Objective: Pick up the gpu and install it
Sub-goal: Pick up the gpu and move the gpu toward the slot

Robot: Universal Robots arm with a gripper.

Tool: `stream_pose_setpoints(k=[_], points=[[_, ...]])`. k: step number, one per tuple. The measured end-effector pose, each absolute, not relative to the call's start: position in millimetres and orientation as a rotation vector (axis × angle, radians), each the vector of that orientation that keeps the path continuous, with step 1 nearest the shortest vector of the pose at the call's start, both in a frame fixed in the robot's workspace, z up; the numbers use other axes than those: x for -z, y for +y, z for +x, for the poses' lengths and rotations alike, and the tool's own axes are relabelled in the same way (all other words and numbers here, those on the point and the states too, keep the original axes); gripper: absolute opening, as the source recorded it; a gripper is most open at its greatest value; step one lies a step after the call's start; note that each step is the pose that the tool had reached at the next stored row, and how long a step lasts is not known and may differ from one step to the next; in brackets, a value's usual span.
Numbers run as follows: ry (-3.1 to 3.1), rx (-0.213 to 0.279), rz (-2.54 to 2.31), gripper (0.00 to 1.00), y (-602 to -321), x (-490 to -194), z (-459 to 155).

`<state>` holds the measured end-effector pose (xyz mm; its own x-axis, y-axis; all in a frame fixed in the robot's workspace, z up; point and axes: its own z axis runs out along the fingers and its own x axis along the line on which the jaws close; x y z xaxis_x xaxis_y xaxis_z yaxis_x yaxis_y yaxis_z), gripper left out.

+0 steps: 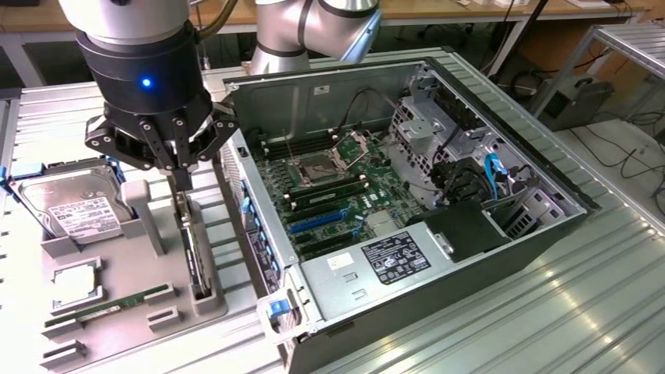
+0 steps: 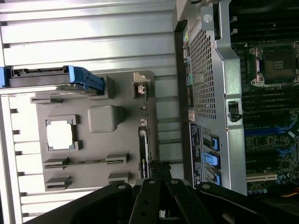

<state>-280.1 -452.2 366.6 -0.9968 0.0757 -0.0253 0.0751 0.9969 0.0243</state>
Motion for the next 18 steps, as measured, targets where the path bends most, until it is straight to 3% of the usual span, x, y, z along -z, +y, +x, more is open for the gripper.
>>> stream_pose_setpoints(k=[1, 4, 6, 7, 18], points=[[3.113, -0.036, 0.118, 0.11, -452, -367, -280], [3.113, -0.036, 0.118, 0.29, -452, -366, -280], [3.113, -0.035, 0.118, 0.29, -452, -362, -281], [3.113, -0.035, 0.118, 0.36, -452, -360, -281], [3.113, -0.035, 0.118, 0.36, -453, -339, -289]])
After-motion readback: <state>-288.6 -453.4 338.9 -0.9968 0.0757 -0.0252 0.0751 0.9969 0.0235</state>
